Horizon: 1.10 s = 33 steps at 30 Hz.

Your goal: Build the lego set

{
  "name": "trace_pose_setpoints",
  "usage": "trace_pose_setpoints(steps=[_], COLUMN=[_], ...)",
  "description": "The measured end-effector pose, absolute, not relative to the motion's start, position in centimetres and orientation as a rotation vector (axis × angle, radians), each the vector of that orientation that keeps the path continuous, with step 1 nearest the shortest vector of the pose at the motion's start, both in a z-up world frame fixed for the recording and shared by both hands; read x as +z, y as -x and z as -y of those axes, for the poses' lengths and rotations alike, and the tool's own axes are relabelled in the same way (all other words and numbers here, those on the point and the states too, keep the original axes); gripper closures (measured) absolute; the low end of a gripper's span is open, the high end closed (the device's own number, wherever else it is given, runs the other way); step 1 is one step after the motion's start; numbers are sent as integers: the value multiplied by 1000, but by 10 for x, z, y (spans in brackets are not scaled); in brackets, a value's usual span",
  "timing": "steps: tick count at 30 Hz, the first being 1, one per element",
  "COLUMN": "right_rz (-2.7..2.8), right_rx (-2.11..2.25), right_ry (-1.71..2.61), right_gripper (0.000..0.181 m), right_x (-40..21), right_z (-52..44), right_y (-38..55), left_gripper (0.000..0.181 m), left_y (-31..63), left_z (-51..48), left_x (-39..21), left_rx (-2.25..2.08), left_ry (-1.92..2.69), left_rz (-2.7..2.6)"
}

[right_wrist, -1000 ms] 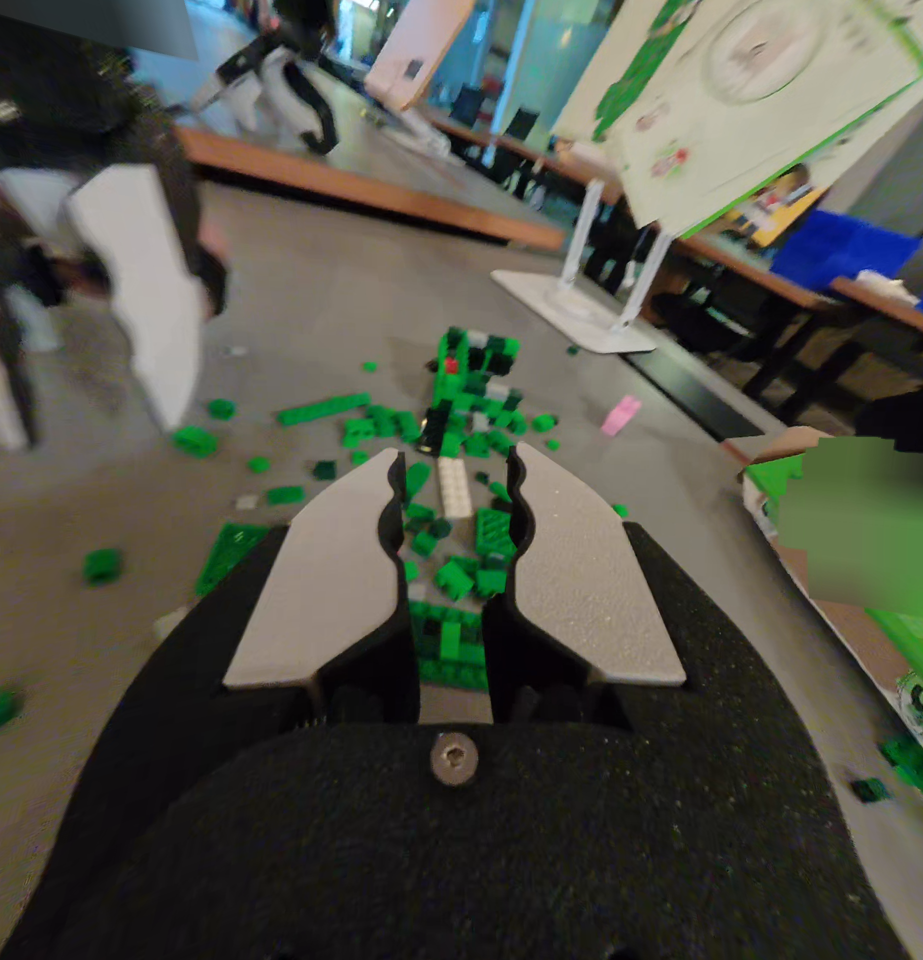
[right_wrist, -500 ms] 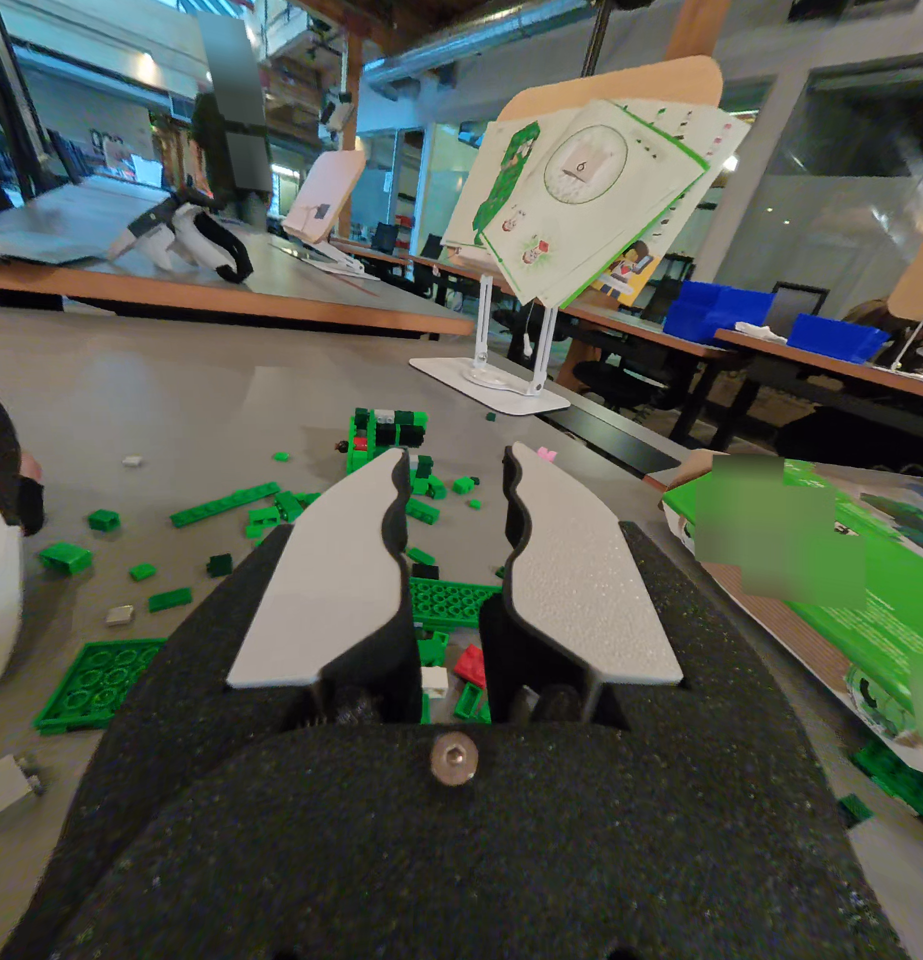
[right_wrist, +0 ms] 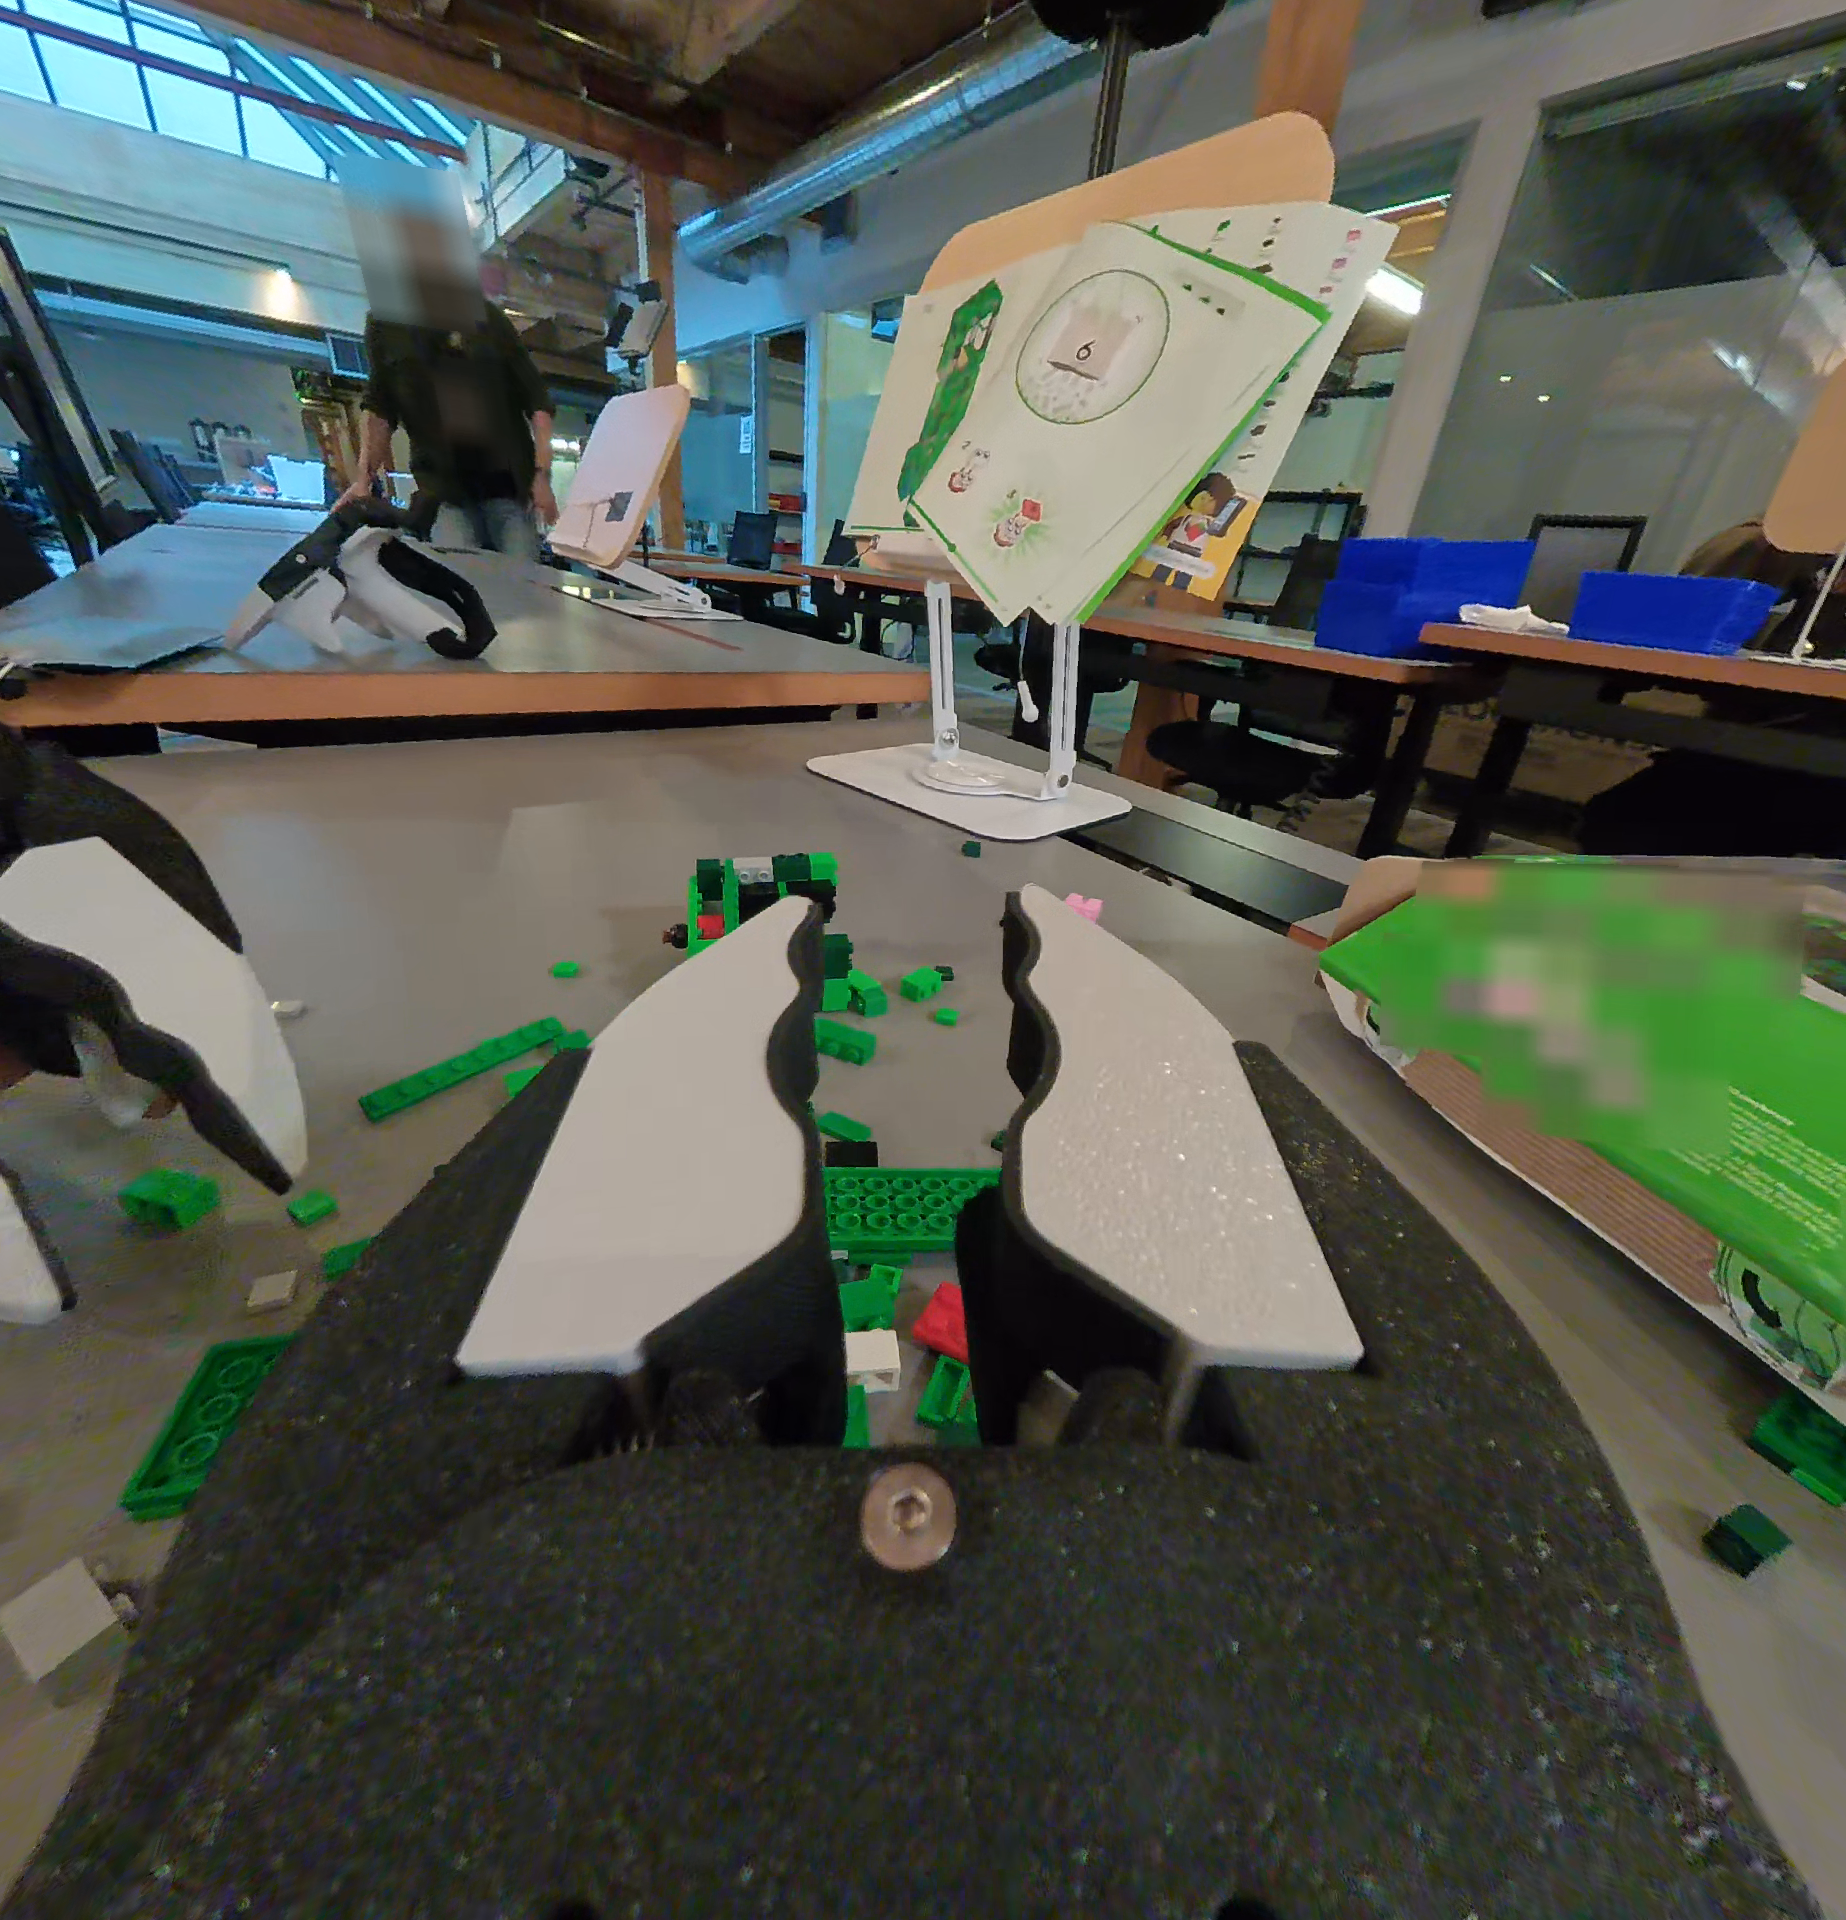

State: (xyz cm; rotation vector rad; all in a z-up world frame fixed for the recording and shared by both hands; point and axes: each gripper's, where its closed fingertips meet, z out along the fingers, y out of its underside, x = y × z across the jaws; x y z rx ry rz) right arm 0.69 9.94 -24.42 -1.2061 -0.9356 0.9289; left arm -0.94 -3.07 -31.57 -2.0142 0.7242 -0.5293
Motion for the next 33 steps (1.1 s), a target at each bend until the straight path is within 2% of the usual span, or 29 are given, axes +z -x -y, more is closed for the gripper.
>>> trace_pose_setpoints(steps=[4, 14, 17, 23, 26, 29, 33], right_rz=[909, 926, 928, 924, 925, 923, 918], right_rx=[936, 923, 923, 926, 926, 930, 932], right_ry=[1216, 1219, 1219, 1221, 1222, 1225, 1226], right_gripper=[149, 151, 152, 152, 152, 152, 152], right_x=[-243, -245, -245, -245, -245, -245, -245], right_z=[-103, -103, -103, -104, -104, -105, -106], right_y=[-9, -7, -6, -7, -7, -7, -7], left_gripper=[142, 144, 149, 159, 172, 173, 174], left_y=[5, -6, -1, -15, -14, -13, 26], left_z=[47, 86, 79, 81, 78, 77, 55], left_x=[-320, -344, -353, -354, -355, -355, -349], left_rx=[-544, -643, -545, -675, -701, -694, -415], left_ry=[2021, 2093, 2125, 2069, 2080, 2074, 2095], left_rz=[-929, -1219, -1228, -1199, -1161, -1171, -1042])
